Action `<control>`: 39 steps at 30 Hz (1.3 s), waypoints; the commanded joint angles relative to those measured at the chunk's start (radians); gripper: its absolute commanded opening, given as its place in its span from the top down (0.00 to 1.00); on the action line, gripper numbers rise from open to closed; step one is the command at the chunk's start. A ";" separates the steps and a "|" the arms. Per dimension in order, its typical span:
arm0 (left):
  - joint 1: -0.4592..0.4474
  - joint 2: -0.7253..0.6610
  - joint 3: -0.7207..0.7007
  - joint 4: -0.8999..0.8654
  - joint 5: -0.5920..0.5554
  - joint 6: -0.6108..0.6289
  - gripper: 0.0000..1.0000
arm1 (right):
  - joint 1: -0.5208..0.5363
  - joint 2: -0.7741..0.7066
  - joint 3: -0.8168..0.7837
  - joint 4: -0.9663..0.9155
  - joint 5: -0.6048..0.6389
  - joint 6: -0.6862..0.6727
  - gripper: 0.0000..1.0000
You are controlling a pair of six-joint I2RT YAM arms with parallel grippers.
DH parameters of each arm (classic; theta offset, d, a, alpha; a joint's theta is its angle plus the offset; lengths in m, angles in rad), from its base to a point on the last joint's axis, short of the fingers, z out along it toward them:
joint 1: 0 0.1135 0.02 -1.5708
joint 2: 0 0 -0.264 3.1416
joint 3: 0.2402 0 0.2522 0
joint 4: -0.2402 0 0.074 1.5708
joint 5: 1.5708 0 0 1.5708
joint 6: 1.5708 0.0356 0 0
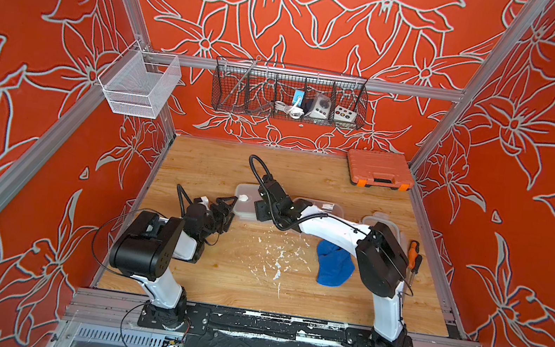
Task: Wipe the insides of the lunch boxes
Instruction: Open the fastener of the lunch box.
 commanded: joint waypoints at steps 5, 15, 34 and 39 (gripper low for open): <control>-0.009 0.071 0.034 0.192 -0.018 -0.028 0.20 | -0.002 0.026 -0.001 -0.016 0.016 0.003 0.35; -0.016 0.200 0.063 0.327 -0.002 -0.060 0.24 | -0.010 0.055 0.017 -0.051 0.007 0.005 0.37; -0.070 0.189 0.085 0.370 -0.017 -0.073 0.59 | -0.013 0.084 0.007 -0.092 -0.027 0.016 0.48; -0.075 0.150 0.078 0.279 -0.038 -0.022 0.78 | -0.013 0.095 0.006 -0.123 -0.020 0.013 0.52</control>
